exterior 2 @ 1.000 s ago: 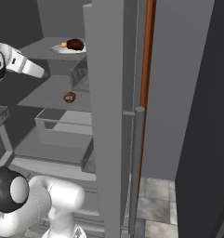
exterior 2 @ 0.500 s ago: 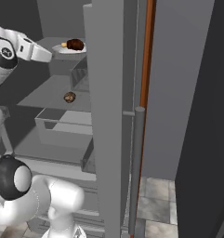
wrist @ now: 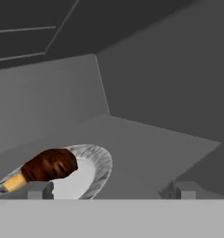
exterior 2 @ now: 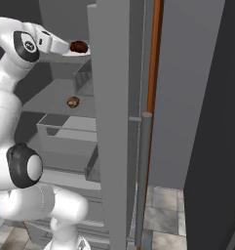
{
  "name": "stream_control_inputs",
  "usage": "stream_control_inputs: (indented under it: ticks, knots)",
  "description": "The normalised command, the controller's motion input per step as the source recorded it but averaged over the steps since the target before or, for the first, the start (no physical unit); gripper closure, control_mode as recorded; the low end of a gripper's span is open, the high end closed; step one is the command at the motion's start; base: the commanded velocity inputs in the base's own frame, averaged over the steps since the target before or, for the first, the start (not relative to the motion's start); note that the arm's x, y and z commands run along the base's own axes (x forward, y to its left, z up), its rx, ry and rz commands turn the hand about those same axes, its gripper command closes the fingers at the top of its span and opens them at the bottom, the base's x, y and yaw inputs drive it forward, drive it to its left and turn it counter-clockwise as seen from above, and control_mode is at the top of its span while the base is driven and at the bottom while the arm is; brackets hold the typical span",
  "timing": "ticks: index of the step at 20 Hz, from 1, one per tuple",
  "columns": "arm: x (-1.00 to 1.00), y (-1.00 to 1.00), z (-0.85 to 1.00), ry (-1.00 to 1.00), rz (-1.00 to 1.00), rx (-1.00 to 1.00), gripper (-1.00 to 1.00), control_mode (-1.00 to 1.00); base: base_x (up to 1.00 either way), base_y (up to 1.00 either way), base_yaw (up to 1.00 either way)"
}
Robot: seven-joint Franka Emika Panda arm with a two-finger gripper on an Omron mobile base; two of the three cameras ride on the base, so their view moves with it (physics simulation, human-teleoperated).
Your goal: Transport the steak from the fridge to the microwave and turn on the microwave.
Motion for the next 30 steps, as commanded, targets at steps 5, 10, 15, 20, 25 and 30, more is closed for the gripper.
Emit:
stream_control_inputs:
  ticks: [5, 10, 15, 20, 25, 30]
  knots:
    - [0.16, 0.00, 0.30, 0.13, 0.00, 0.00, -1.00, -1.00, 0.00, 0.00, 0.00]
    - [0.03, 0.01, -0.19, 0.03, 0.01, 0.03, -1.00, -1.00, 0.00, 0.00, 0.00]
    - [0.22, 0.00, -0.16, 0.00, 0.04, 0.02, -1.00, -1.00, 0.00, 0.00, 0.00]
    - [0.35, 0.00, -0.22, 0.11, 0.06, 0.00, -1.00, -1.00, 0.00, 0.00, 0.00]
    - [0.51, 0.03, -0.15, 0.17, 0.02, 0.00, -1.00, -1.00, 0.00, 0.00, 0.00]
    - [0.62, 0.19, -0.19, 0.18, 0.00, 0.00, -1.00, -1.00, 0.00, 0.00, 0.00]
